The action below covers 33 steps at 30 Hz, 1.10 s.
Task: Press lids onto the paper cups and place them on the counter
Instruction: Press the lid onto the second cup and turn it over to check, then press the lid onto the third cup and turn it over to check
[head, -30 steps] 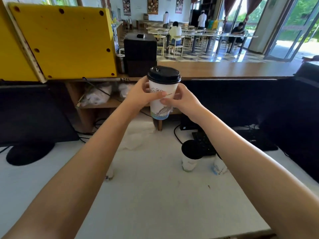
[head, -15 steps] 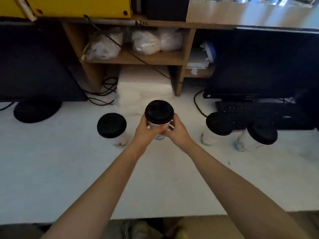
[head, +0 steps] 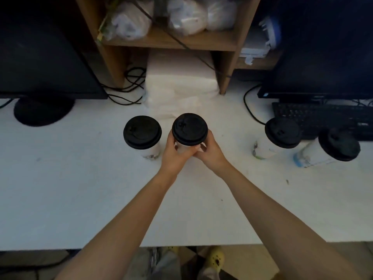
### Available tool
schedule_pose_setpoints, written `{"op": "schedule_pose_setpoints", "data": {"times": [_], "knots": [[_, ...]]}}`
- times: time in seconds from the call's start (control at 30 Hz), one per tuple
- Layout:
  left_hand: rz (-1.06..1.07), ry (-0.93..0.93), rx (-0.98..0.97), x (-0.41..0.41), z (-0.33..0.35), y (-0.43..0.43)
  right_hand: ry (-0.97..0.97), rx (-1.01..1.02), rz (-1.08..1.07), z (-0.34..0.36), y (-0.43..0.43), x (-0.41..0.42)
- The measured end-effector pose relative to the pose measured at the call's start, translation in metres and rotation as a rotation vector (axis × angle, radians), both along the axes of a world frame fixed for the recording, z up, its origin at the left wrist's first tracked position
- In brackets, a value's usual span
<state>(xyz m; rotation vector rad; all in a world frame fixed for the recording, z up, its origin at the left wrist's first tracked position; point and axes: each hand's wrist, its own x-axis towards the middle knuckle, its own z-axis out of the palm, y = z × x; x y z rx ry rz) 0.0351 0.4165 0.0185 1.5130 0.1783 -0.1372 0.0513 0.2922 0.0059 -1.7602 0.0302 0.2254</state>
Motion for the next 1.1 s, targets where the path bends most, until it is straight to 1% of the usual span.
{"op": "schedule_pose_setpoints", "data": {"times": [0.13, 0.2, 0.27, 0.3, 0.33, 0.4, 0.43, 0.47, 0.53, 0.63, 0.7, 0.77, 0.87, 0.93, 1.0, 1.1], "knots": [[-0.019, -0.005, 0.046, -0.002, 0.002, 0.0, 0.032, -0.033, 0.019, 0.003, 0.0, 0.0], [-0.008, 0.023, 0.093, -0.006, 0.004, -0.001, 0.056, -0.074, 0.032, 0.006, -0.001, -0.001], [0.034, 0.163, 0.147, -0.015, 0.002, -0.002, 0.101, -0.131, 0.044, 0.008, -0.004, -0.006], [0.06, 0.267, 0.128, -0.02, 0.0, -0.002, 0.13, -0.171, 0.045, 0.009, -0.008, -0.01], [0.083, 0.371, 0.064, -0.025, -0.002, -0.003, 0.159, -0.208, 0.029, 0.009, -0.013, -0.015], [0.081, 0.529, -0.087, -0.033, -0.003, -0.011, 0.215, -0.229, -0.073, 0.007, -0.029, -0.029], [0.041, 0.571, -0.123, -0.035, -0.001, -0.018, 0.236, -0.218, -0.142, 0.007, -0.039, -0.036], [-0.021, 0.586, -0.118, -0.036, 0.001, -0.026, 0.25, -0.219, -0.202, 0.007, -0.05, -0.043], [-0.175, 0.555, -0.037, -0.032, 0.007, -0.046, 0.282, -0.32, -0.276, 0.008, -0.075, -0.057], [-0.369, 0.444, 0.082, -0.012, 0.021, -0.082, 0.366, -0.546, -0.272, 0.013, -0.11, -0.069], [-0.461, 0.364, 0.13, 0.006, 0.029, -0.104, 0.402, -0.602, -0.274, 0.018, -0.128, -0.071], [-0.544, 0.287, 0.169, 0.022, 0.033, -0.126, 0.402, -0.619, -0.328, 0.022, -0.144, -0.068], [-0.624, 0.206, 0.209, 0.042, 0.036, -0.155, 0.318, -0.576, -0.432, 0.027, -0.164, -0.054], [-0.651, 0.166, 0.168, 0.053, 0.034, -0.17, 0.232, -0.454, -0.461, 0.03, -0.173, -0.042], [-0.677, 0.153, 0.11, 0.059, 0.031, -0.179, 0.143, -0.332, -0.452, 0.031, -0.181, -0.033], [-0.663, 0.158, 0.066, 0.061, 0.025, -0.181, 0.095, -0.254, -0.414, 0.032, -0.191, -0.029]]}}
